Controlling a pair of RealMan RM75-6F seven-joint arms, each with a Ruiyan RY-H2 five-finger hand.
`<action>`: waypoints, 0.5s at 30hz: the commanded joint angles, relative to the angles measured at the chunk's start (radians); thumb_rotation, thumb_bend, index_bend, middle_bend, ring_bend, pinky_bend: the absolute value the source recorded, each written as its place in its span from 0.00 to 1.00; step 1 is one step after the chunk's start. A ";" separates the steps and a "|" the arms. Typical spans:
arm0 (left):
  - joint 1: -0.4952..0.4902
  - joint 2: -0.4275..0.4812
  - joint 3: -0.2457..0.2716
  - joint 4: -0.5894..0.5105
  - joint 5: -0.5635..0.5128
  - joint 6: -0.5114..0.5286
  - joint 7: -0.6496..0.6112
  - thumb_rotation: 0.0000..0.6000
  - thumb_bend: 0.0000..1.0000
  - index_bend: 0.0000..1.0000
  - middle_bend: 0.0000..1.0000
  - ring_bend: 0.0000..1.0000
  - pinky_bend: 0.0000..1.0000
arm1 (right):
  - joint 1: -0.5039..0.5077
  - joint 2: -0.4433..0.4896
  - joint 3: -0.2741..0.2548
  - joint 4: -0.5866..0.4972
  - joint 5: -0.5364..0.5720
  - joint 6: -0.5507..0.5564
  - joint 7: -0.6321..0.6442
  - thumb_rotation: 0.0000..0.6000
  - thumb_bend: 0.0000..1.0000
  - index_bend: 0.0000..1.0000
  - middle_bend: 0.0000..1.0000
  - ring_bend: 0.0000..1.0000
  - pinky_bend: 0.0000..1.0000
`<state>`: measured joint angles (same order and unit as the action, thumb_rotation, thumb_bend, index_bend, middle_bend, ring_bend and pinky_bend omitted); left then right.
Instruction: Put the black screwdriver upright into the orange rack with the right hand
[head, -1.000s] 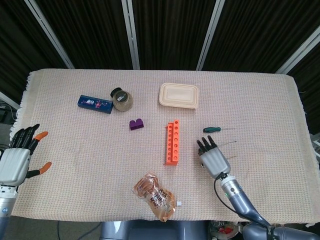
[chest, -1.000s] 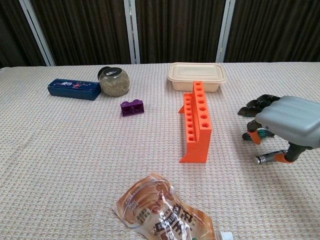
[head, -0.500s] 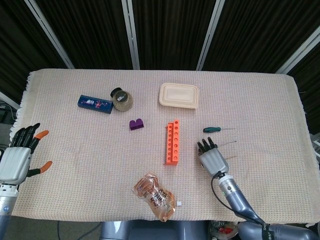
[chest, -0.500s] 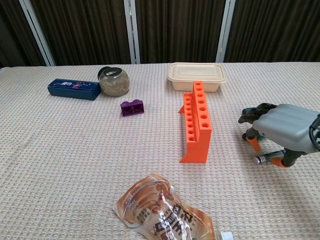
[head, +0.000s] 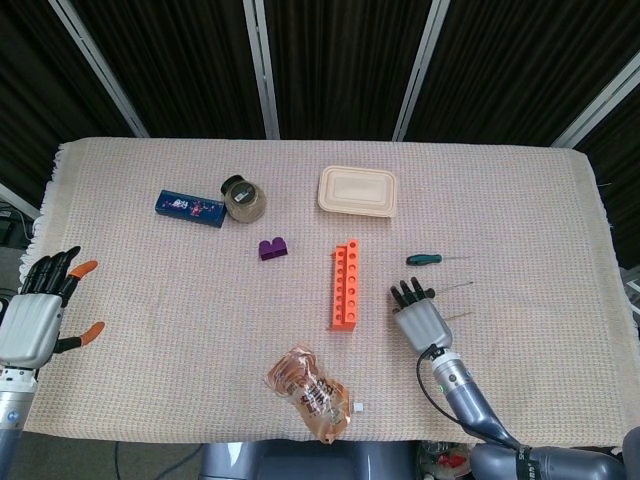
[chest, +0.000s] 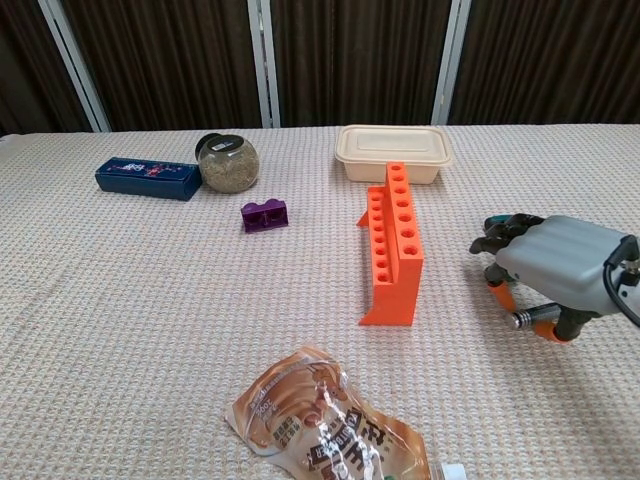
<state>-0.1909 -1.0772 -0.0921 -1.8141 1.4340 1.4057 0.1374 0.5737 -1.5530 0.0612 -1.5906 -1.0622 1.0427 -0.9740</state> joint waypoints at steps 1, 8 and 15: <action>0.000 -0.001 0.001 0.003 -0.002 -0.002 -0.004 1.00 0.19 0.16 0.00 0.00 0.00 | 0.005 -0.006 -0.005 0.003 0.008 0.004 -0.002 1.00 0.26 0.48 0.08 0.00 0.00; -0.002 -0.004 0.003 0.011 -0.005 -0.005 -0.009 1.00 0.19 0.16 0.00 0.00 0.00 | 0.015 -0.017 -0.015 0.016 0.025 0.012 0.001 1.00 0.26 0.50 0.09 0.00 0.00; -0.002 -0.004 0.003 0.012 -0.006 -0.003 -0.012 1.00 0.19 0.16 0.00 0.00 0.00 | 0.023 -0.022 -0.021 0.022 0.025 0.022 0.009 1.00 0.26 0.55 0.13 0.00 0.00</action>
<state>-0.1928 -1.0817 -0.0893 -1.8019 1.4276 1.4026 0.1257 0.5959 -1.5741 0.0409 -1.5696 -1.0363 1.0638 -0.9660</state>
